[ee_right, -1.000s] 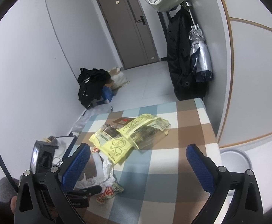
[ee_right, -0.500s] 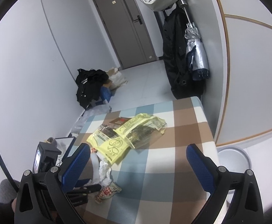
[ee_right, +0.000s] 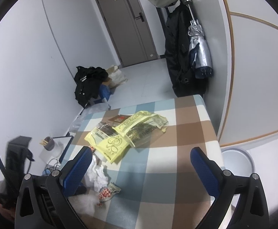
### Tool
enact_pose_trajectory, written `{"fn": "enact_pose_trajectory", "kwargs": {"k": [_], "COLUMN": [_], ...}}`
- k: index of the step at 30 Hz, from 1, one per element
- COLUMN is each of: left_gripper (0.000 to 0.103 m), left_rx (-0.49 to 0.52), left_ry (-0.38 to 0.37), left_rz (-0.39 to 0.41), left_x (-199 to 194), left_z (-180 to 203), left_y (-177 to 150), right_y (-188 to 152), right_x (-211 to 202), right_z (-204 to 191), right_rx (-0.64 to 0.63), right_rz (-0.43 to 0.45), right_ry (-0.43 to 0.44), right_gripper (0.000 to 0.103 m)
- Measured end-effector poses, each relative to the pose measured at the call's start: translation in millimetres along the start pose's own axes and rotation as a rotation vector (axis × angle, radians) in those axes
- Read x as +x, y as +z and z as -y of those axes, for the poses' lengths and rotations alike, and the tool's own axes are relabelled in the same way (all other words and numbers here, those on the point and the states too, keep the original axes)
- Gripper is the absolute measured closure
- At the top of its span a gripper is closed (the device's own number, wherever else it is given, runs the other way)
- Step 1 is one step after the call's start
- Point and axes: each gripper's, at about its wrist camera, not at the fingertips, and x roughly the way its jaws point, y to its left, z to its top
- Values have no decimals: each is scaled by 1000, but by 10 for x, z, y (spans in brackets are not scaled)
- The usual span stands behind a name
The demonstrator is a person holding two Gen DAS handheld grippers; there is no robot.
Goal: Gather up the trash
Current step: 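Close the left gripper on the crumpled white tissue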
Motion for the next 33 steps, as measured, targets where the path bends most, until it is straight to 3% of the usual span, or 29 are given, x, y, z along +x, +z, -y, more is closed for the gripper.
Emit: {"fn": "enact_pose_trajectory", "kwargs": {"k": [10,12,13,14,15,16,17,22,26,33], "left_gripper": [101,99,91,74,66,52,46,42,30,30], "left_rx": [-88,-104,-101,-90,-77,-56,-32,98,199,206], "left_ry": [-20,-74,-97,-97,-91,-81,-66,-6,54,124], "left_rz": [67,40,15,-23,-35,-44,-59,-142,-166,-170], "left_x": [-114,-111,-86,-39,-18,7,33,217,351,470], "left_z": [-131,-156,-153,-128,-101,-66,-26,161,247,151], "left_y": [64,52,43,20,-8,-43,-75,-231,-315,-291], "right_y": [-55,-57,-56,-56,-55,-51,-51,-30,-18,34], "right_x": [99,106,109,111,111,112,109,65,13,-107], "right_z": [-47,-53,-50,-43,-35,-26,-23,13,27,91], "right_rx": [-16,-20,-19,-17,-14,-10,-7,11,10,19], "right_rz": [-32,-33,-34,-34,-35,-36,-36,-24,-11,23], "right_ry": [-15,-19,-20,-21,-21,-21,-20,-10,-8,-3], "right_gripper": [0,0,0,0,0,0,0,0,0,0]}}
